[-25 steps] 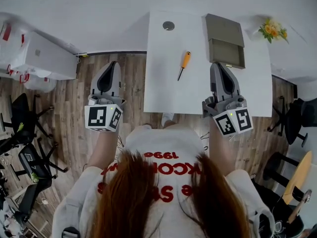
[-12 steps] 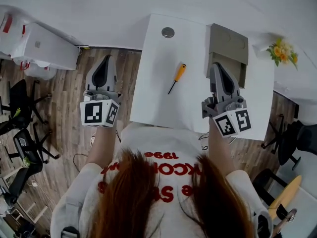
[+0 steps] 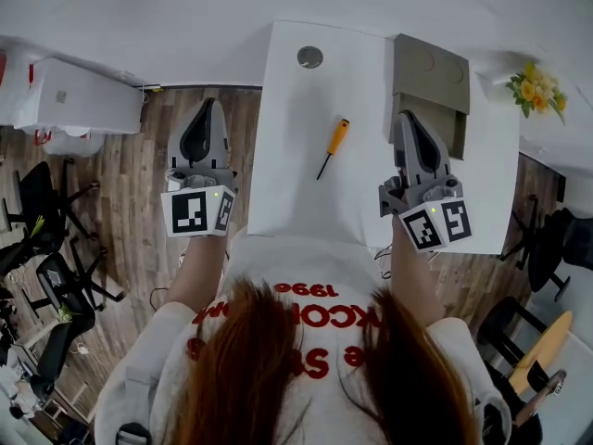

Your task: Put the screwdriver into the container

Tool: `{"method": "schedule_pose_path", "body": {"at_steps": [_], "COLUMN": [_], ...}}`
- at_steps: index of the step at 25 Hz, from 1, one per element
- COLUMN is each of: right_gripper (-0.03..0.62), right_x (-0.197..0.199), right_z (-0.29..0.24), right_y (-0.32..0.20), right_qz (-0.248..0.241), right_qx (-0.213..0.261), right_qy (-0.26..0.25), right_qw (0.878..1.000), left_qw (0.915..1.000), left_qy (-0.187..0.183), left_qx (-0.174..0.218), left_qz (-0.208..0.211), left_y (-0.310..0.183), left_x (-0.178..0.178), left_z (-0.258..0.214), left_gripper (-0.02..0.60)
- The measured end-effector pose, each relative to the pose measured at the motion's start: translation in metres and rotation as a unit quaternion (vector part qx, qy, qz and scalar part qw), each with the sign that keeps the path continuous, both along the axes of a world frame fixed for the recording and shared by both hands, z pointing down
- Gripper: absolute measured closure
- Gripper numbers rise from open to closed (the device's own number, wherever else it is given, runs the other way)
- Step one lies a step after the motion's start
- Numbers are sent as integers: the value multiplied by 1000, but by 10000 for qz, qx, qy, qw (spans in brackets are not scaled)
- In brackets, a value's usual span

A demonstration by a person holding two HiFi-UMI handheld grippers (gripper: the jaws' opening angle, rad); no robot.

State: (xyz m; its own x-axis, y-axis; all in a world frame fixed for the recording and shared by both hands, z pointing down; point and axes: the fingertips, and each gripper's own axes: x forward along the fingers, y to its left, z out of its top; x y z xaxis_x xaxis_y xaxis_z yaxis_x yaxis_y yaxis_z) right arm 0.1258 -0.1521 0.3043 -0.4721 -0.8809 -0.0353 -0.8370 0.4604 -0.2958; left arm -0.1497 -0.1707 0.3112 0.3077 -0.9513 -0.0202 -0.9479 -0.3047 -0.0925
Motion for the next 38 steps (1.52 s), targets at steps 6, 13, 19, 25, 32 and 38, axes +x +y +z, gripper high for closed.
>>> {"method": "schedule_pose_path", "body": {"at_steps": [6,13,19,25,32,38], "right_gripper": [583,512,451,410,388,410], "right_x": [-4,-21,-36,-48,-52,-50], "right_z": [41,125,193,246,276,284], "right_y": [-5,-13,-8,-3,-1,-2], "right_qz": [498,680,840,811,780,747], "right_qx": [-661,-1729,-2423,-2981,-3344,-3427], "right_qy": [396,871,1319,1756,1983,2062], "right_qw": [9958,9787,9575,9347,9180,9135], "left_qw": [9974,9910,9884,9858,9853,9861], "left_qy": [219,415,323,230,176,178], "left_qx": [-189,-484,-696,-886,-1052,-1082], "left_qz": [653,1179,1314,1406,1336,1252], "left_y": [-19,-35,-39,-37,-34,-32], "left_x": [20,31,34,34,27,23], "left_z": [12,34,54,69,82,85], "left_gripper": [569,569,569,569,569,569]}}
